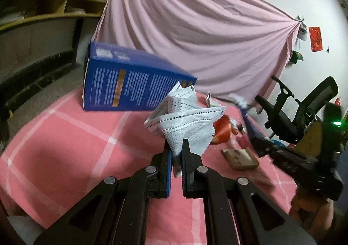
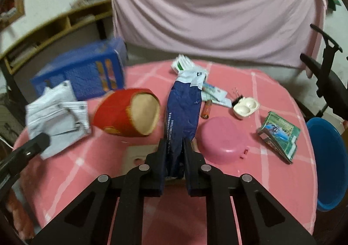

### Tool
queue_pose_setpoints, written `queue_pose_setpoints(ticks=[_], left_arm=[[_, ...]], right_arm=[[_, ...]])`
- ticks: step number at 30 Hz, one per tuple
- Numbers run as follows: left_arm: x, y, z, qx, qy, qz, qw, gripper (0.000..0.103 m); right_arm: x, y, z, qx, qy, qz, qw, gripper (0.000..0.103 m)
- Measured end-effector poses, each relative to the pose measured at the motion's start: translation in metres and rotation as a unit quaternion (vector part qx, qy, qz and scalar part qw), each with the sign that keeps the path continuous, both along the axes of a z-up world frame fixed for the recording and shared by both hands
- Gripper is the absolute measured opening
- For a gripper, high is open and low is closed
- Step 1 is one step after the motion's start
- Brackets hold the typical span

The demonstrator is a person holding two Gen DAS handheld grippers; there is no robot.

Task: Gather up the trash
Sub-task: 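Lift white mask with left tool while right tool lifts blue packet, then carry both items over blue bucket and open both tools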

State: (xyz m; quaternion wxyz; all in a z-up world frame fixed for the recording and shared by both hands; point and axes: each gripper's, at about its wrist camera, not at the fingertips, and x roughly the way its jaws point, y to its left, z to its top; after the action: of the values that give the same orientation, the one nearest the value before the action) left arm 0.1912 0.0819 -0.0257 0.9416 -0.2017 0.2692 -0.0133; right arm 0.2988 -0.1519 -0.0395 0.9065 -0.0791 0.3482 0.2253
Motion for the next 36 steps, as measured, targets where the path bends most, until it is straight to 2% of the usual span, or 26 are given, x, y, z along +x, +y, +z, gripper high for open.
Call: queue_pose_setpoints(ticks=[4,7,11,15,18,20,24,28,34,36], left_arm=[[-0.007,-0.010,0.017,-0.006,-0.033,0.014,0.9993,0.005],[-0.009,-0.028,0.034,0.012,-0.063,0.017,0.9978,0.005],[0.003,-0.062,0.061,0.042,-0.103,0.003,0.9938,0.005],[0.024,-0.110,0.095,0.071,-0.147,-0.032,0.9860,0.005],[0.044,-0.149,0.116,0.086,-0.175,-0.060,0.9790,0.005],[0.059,-0.176,0.123,0.082,-0.179,-0.081,0.9771,0.005],[0.091,-0.235,0.124,0.079,-0.170,-0.128,0.9739,0.005],[0.114,-0.289,0.109,0.081,-0.146,-0.174,0.9705,0.005],[0.153,-0.352,0.073,0.089,-0.073,-0.237,0.9646,0.005],[0.164,-0.365,0.063,0.093,-0.047,-0.248,0.9633,0.005]], right_arm=[[-0.021,-0.020,0.024,0.059,-0.062,0.000,0.996,0.012],[-0.039,-0.036,0.037,0.087,-0.108,-0.002,0.990,0.012],[-0.053,-0.062,0.062,0.127,-0.185,-0.015,0.974,0.012],[-0.057,-0.092,0.086,0.139,-0.256,-0.047,0.955,0.012],[-0.052,-0.122,0.099,0.142,-0.293,-0.079,0.942,0.012],[-0.045,-0.144,0.104,0.142,-0.308,-0.103,0.935,0.012],[-0.035,-0.192,0.103,0.157,-0.321,-0.158,0.920,0.013],[-0.034,-0.250,0.081,0.206,-0.303,-0.215,0.905,0.013],[-0.016,-0.306,0.037,0.192,-0.246,-0.279,0.908,0.013],[-0.008,-0.318,0.024,0.179,-0.216,-0.292,0.914,0.013]])
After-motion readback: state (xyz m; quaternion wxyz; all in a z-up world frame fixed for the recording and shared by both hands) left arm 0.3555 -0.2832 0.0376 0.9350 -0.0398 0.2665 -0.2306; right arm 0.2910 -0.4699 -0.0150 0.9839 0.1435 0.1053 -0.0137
